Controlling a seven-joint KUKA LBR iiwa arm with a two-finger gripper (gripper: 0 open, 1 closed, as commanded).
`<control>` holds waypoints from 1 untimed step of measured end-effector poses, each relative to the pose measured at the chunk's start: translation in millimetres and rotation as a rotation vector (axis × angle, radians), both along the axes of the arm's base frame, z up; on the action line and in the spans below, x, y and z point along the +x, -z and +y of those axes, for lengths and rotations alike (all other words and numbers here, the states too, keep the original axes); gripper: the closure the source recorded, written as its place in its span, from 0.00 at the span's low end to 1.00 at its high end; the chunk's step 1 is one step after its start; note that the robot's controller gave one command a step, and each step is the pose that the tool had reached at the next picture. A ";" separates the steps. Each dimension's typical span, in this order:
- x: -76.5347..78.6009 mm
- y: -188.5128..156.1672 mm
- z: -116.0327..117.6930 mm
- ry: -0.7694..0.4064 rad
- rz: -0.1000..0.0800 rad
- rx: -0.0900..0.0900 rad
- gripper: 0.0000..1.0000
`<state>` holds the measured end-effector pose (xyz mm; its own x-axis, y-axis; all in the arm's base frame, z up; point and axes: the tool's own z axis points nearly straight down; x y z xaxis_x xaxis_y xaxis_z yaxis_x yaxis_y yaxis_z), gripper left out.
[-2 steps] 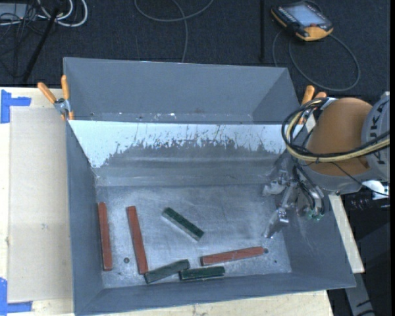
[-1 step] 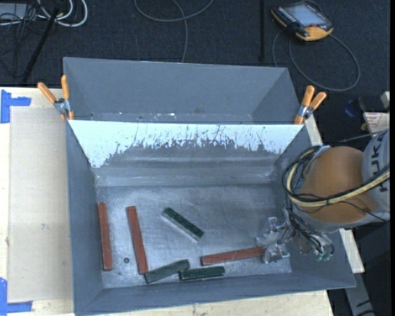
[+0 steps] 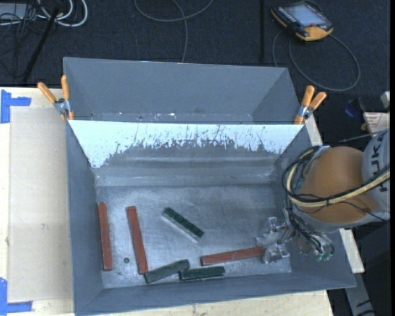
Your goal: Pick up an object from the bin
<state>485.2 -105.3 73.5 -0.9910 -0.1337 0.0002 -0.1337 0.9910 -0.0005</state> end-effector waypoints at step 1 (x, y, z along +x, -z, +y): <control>0.0 0.0 0.0 -0.001 0.000 0.000 1.00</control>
Offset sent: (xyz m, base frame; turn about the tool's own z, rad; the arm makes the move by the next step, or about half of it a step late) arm 0.0073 0.0059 0.1753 -0.0070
